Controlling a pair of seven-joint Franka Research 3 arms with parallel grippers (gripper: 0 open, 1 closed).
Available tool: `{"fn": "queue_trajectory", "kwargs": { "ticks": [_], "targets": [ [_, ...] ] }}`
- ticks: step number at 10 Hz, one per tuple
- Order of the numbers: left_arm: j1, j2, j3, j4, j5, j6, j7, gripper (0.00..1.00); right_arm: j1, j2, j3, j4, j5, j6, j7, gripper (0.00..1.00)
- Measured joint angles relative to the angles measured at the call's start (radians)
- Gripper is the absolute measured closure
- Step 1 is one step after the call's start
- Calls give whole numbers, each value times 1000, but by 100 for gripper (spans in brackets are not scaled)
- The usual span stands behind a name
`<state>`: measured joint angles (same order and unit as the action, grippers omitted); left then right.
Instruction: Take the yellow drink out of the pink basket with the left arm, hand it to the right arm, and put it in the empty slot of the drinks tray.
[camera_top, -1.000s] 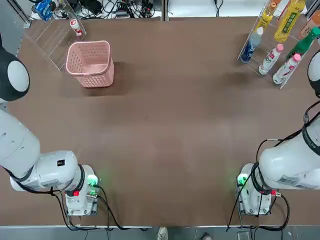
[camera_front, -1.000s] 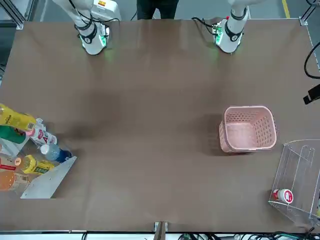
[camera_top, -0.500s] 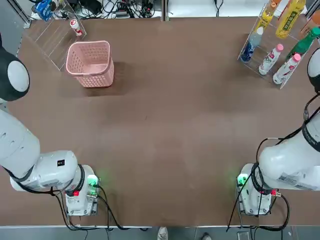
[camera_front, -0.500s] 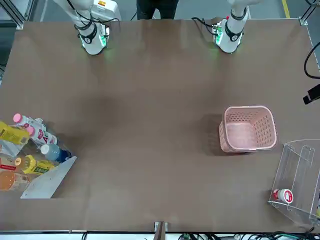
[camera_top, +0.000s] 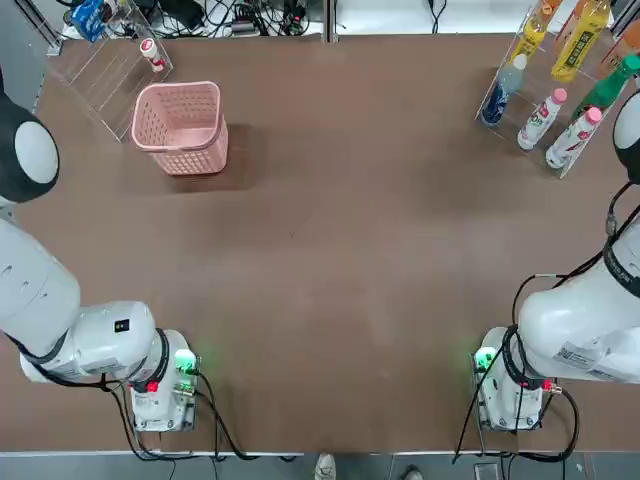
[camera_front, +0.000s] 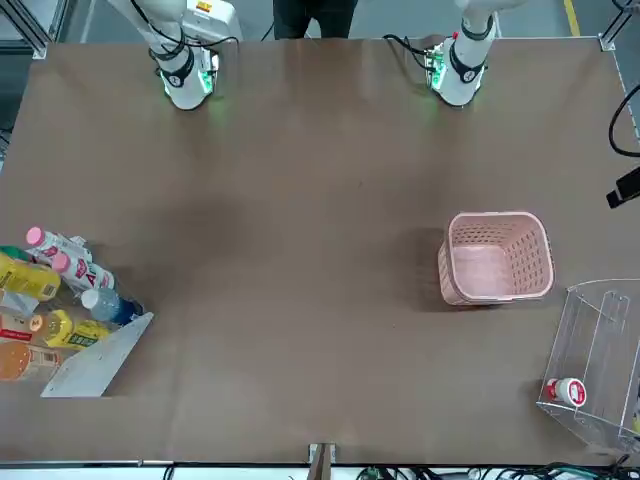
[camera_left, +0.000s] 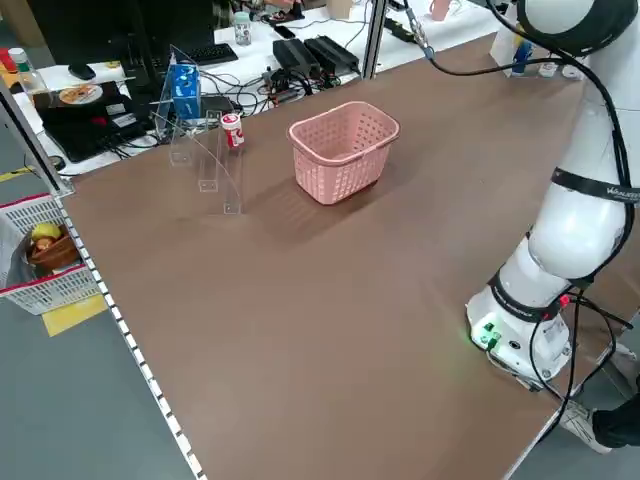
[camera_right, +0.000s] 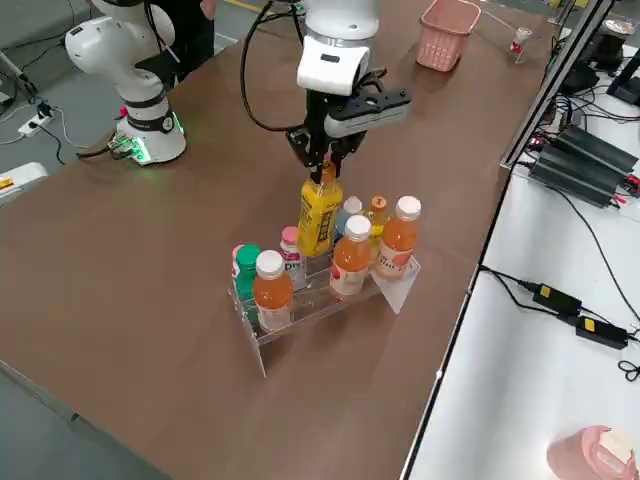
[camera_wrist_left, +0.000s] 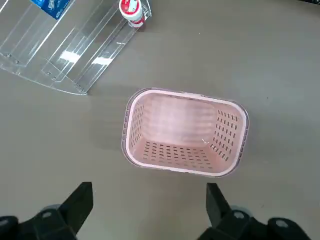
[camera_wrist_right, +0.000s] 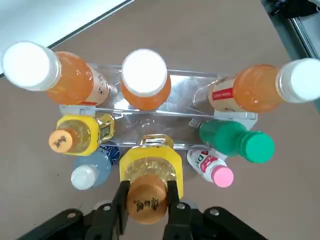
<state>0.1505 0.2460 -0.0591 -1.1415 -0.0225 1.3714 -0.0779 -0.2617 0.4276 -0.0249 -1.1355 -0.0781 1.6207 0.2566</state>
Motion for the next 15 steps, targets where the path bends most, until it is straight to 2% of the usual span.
{"fn": "queue_trajectory", "kwargs": {
  "ticks": [4, 9, 15],
  "targets": [
    [0, 0, 0, 0, 0, 0, 0, 0, -14, 30, 1, 0, 1, 13, -15, 67],
    [1, 0, 0, 0, 0, 0, 0, 0, -22, 76, 1, -1, 5, 94, -70, 67],
    [1, 0, 2, 0, 0, 0, 0, 0, -41, 95, 6, -1, 53, 101, -90, 67]
  ]
}}
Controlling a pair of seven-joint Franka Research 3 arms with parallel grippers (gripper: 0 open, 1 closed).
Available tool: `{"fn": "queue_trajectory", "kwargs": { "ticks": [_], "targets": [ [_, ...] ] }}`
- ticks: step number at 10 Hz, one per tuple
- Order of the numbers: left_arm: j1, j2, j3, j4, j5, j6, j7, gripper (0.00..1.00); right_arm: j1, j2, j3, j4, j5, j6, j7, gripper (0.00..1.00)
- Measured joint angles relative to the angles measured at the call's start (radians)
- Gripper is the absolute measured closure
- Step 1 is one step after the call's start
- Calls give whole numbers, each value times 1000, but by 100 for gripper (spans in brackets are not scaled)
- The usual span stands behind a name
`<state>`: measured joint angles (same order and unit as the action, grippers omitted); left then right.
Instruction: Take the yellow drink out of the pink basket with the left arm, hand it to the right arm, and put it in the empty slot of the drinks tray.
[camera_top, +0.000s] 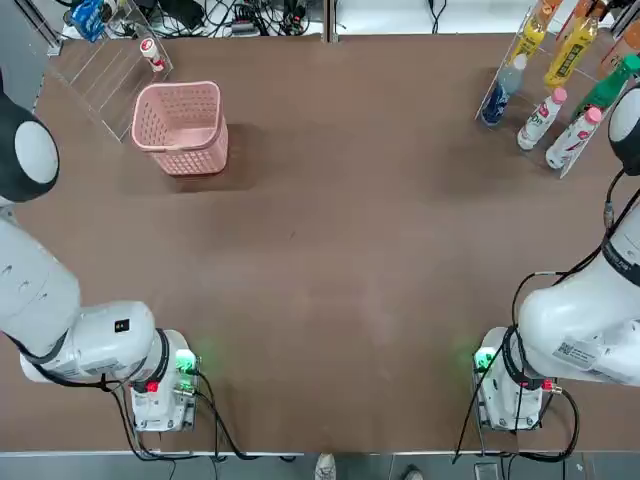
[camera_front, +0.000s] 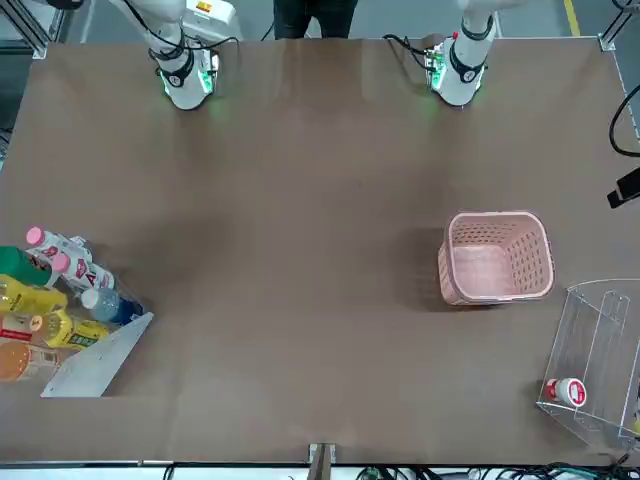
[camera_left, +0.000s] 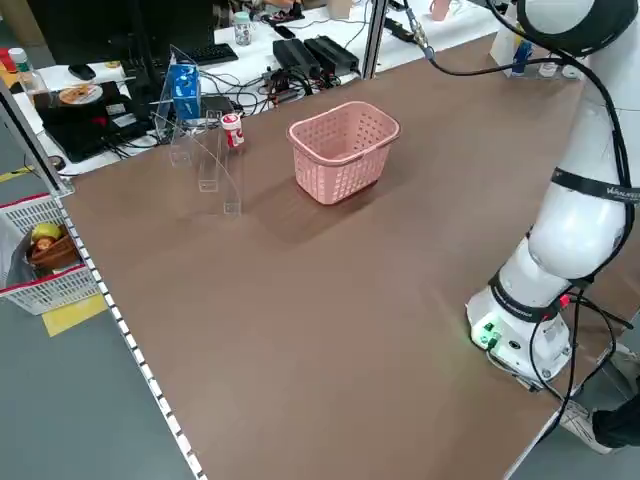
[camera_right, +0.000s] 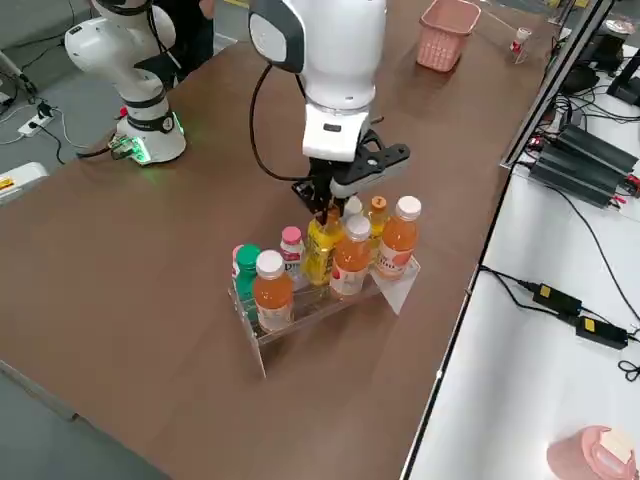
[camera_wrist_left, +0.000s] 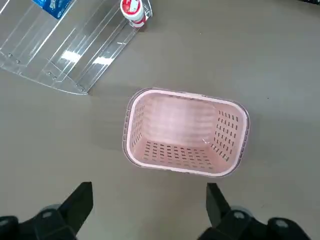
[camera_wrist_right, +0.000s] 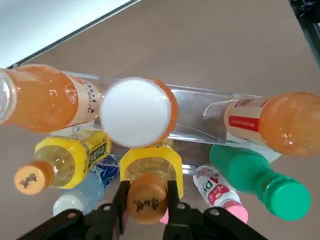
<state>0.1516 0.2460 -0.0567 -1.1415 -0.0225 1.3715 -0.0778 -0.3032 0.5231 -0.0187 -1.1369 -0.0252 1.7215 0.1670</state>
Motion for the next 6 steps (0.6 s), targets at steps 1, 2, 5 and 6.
{"fn": "queue_trajectory", "kwargs": {
  "ticks": [1, 2, 5, 6],
  "targets": [
    [0, 0, 0, 0, 0, 0, 0, 0, 3, 2, 2, -3, 1, 0, 0, 67],
    [0, 0, 0, 0, 0, 0, 0, 0, 4, 3, 4, -10, 1, 0, 0, 67],
    [0, 0, 0, 0, 0, 0, 0, 0, 7, 6, 4, -36, -1, 12, -1, 67],
    [0, 0, 0, 0, 0, 0, 0, 0, 7, 6, 4, -37, -2, 14, -2, 67]
  ]
}}
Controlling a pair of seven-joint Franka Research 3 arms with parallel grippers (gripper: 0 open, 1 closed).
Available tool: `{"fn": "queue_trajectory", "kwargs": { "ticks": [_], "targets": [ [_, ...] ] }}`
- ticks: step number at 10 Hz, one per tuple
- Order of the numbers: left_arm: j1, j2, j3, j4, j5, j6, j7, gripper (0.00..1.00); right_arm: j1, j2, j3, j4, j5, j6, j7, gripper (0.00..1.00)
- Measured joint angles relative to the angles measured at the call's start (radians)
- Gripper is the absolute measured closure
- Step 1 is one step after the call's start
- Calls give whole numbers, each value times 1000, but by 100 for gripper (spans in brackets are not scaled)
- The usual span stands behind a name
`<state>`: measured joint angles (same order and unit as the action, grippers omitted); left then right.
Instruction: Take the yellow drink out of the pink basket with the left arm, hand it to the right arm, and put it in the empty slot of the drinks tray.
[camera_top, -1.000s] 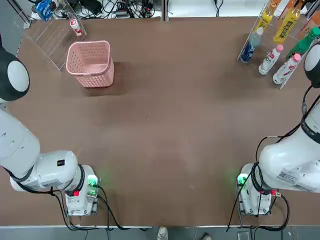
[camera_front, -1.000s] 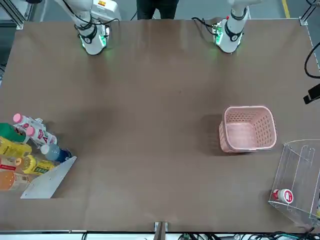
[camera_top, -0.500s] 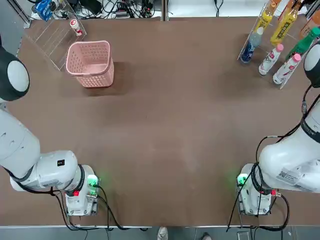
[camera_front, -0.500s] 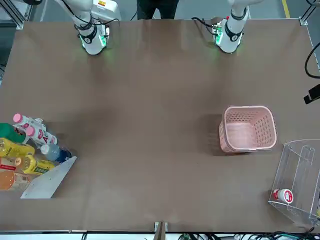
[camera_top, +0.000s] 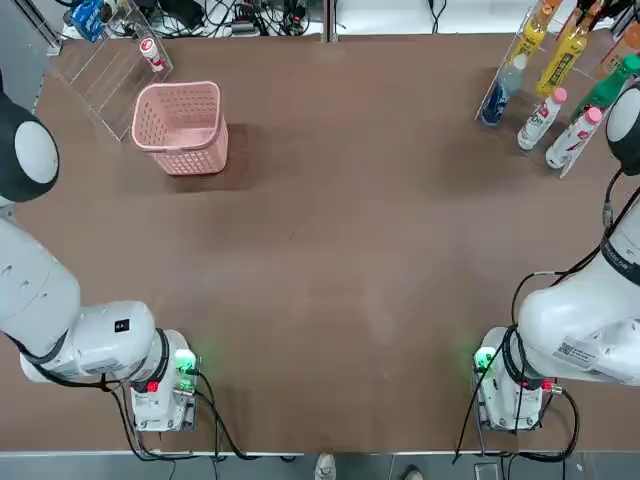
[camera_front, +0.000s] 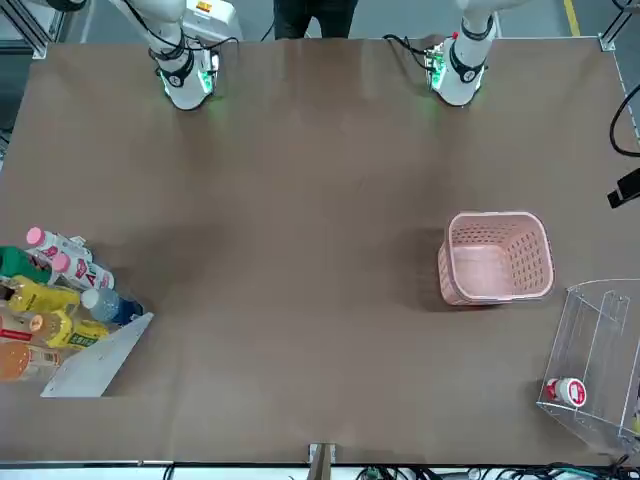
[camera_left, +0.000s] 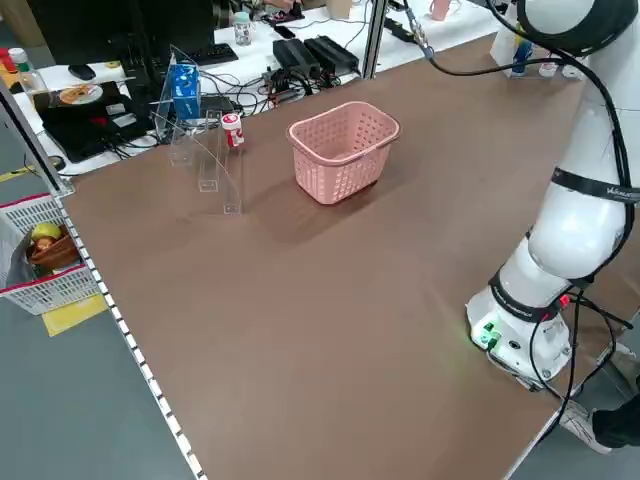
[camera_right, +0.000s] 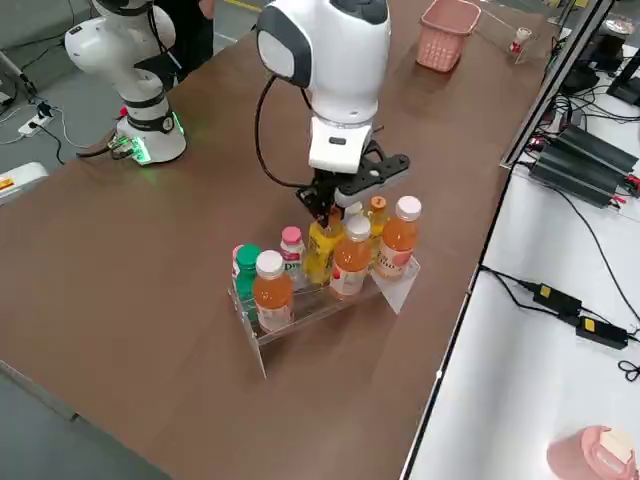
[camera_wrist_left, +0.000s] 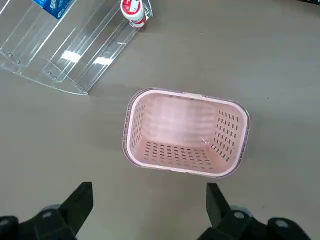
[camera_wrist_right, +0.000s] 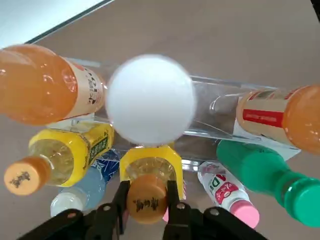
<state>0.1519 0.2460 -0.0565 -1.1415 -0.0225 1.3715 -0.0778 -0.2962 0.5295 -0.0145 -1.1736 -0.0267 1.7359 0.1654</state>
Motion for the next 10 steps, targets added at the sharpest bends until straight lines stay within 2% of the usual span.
{"fn": "queue_trajectory", "kwargs": {
  "ticks": [10],
  "targets": [
    [1, 0, 0, 0, 0, 0, 0, 0, 0, 1, -1, -38, -18, 63, -3, 67]
  ]
}}
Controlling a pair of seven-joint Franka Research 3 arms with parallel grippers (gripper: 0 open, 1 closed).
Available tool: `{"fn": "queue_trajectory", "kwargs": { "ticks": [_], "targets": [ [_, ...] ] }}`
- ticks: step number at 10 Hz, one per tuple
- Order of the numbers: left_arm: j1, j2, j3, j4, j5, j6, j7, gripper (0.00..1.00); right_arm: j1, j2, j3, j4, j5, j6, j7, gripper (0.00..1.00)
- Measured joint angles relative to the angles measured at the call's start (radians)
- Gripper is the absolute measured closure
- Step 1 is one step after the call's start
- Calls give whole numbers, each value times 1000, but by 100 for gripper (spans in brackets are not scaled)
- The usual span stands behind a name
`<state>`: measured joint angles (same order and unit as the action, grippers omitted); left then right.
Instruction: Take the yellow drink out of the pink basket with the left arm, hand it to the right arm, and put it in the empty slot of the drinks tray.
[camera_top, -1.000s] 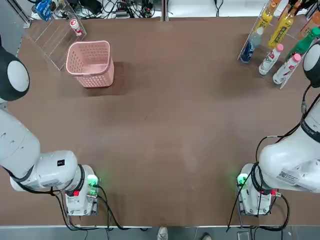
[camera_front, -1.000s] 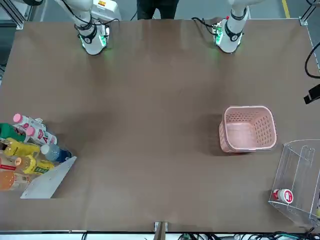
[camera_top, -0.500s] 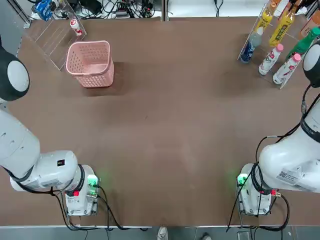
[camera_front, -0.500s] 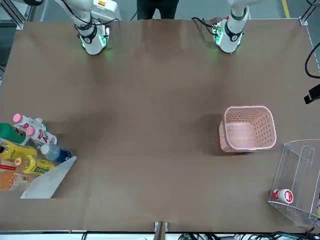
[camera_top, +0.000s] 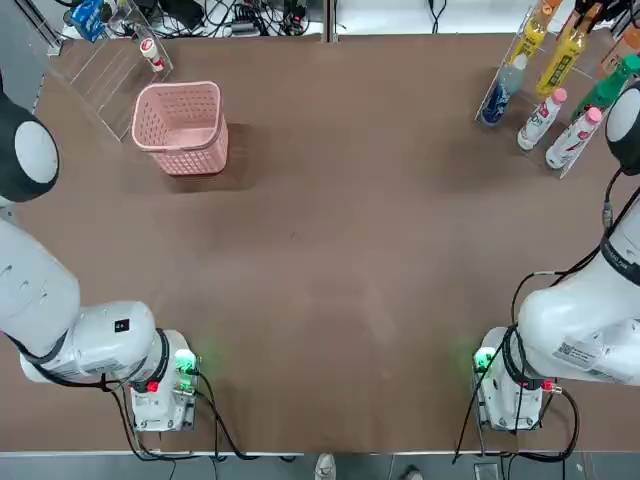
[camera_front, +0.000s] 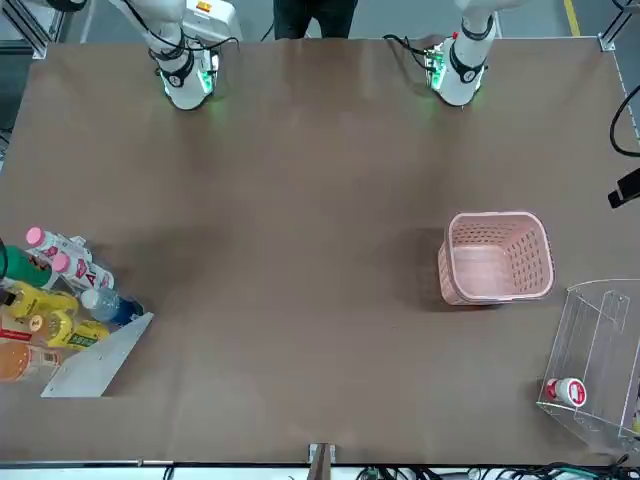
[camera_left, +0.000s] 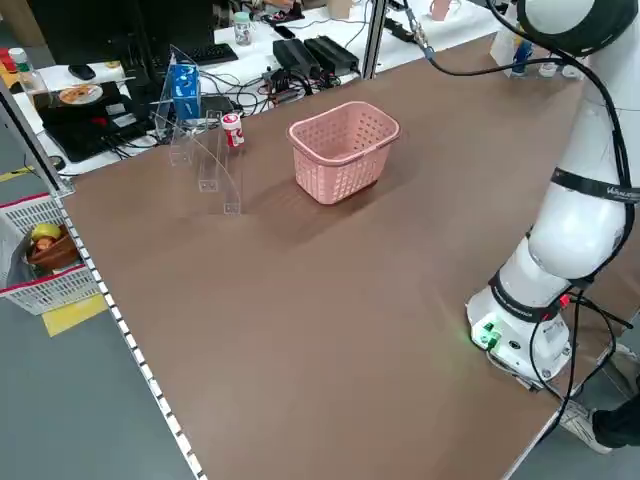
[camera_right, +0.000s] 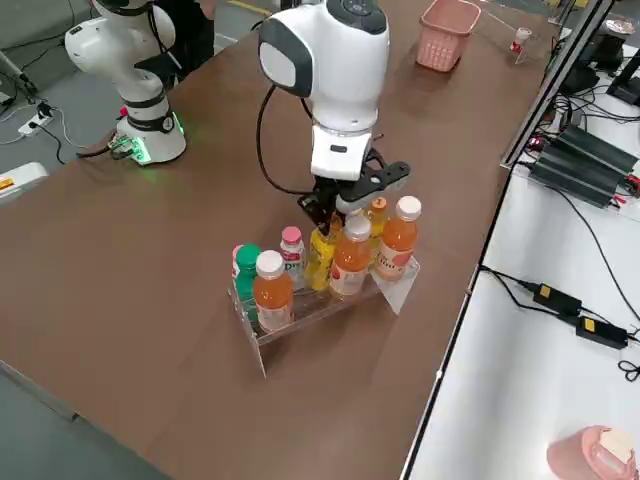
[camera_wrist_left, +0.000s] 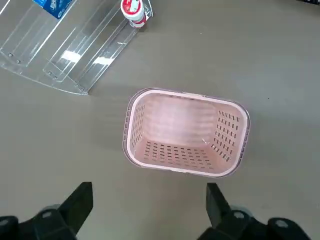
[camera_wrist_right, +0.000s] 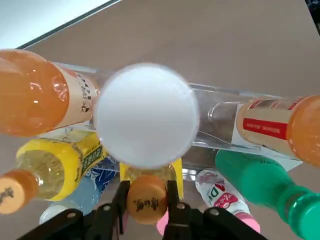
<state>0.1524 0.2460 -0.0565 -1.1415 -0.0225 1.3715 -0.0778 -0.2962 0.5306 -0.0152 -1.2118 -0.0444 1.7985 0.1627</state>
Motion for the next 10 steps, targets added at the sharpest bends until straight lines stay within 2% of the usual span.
{"fn": "queue_trajectory", "kwargs": {
  "ticks": [3, 4, 5, 9, 10],
  "targets": [
    [0, 0, 0, 0, 0, 0, 0, 0, 1, 0, 0, -3, -1, 4, 0, 65],
    [0, 0, 0, 0, 0, 0, 0, 0, 0, -1, 0, -1, -1, 12, 0, 53],
    [0, 0, 0, 0, 0, 1, 0, 0, 0, -3, 0, 1, -2, 15, 0, 37],
    [0, 0, 0, 0, 0, 1, 0, 0, 5, -10, 3, 16, -2, 10, -5, 17],
    [0, 0, 0, 0, 0, 1, 0, 0, 7, -22, 5, 22, -3, 1, -6, 3]
  ]
}}
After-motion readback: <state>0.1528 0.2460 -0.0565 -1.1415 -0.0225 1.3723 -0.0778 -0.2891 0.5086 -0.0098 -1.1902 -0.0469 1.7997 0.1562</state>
